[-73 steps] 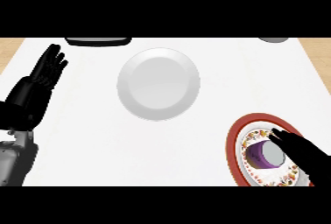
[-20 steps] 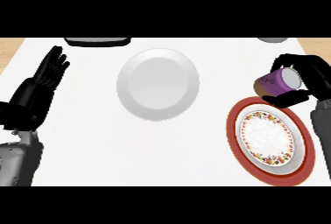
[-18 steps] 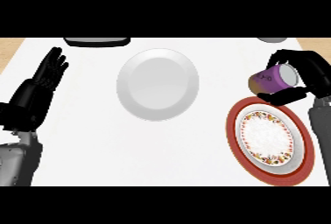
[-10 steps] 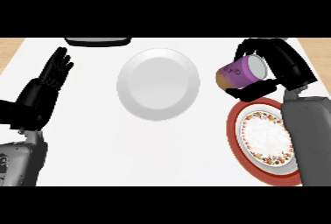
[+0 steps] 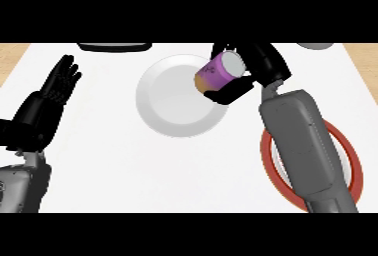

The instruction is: Pick the can from the plate and place it in the plate

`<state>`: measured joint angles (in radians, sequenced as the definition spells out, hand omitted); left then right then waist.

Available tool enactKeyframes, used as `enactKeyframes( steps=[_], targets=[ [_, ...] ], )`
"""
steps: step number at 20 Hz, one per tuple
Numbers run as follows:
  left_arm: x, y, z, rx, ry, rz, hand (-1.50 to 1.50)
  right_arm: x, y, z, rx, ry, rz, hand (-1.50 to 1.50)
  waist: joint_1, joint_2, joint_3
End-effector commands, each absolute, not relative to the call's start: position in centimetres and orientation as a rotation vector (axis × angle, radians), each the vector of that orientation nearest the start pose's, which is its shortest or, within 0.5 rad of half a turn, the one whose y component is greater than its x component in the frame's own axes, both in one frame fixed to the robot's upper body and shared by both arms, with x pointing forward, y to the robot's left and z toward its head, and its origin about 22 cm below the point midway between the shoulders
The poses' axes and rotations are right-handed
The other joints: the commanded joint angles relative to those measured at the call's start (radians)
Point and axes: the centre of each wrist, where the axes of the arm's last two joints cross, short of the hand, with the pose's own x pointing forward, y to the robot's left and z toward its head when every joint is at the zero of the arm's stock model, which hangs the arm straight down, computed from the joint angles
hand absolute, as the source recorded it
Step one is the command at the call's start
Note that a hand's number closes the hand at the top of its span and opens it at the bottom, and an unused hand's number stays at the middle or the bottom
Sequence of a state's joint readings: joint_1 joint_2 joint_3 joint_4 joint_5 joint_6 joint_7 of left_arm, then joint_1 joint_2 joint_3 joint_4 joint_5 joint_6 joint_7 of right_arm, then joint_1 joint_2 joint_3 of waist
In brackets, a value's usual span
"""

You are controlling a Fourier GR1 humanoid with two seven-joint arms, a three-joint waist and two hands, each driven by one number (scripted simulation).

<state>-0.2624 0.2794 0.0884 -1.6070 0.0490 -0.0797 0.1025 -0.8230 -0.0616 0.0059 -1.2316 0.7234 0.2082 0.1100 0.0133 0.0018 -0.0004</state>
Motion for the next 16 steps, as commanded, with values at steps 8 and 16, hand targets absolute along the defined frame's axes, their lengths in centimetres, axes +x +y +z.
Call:
enactKeyframes(
  steps=[8,16],
  targets=[
    [31.0,27.0,11.6,0.091,-1.770,-0.277,0.00,42.5,-5.3,14.0,-0.559,-1.667,1.002,1.50,0.033,0.010,0.000],
    [31.8,25.8,11.4,0.082,-1.781,-0.300,0.00,42.7,-5.8,8.6,-0.559,-1.561,0.976,1.50,0.065,0.021,0.000]
  ],
)
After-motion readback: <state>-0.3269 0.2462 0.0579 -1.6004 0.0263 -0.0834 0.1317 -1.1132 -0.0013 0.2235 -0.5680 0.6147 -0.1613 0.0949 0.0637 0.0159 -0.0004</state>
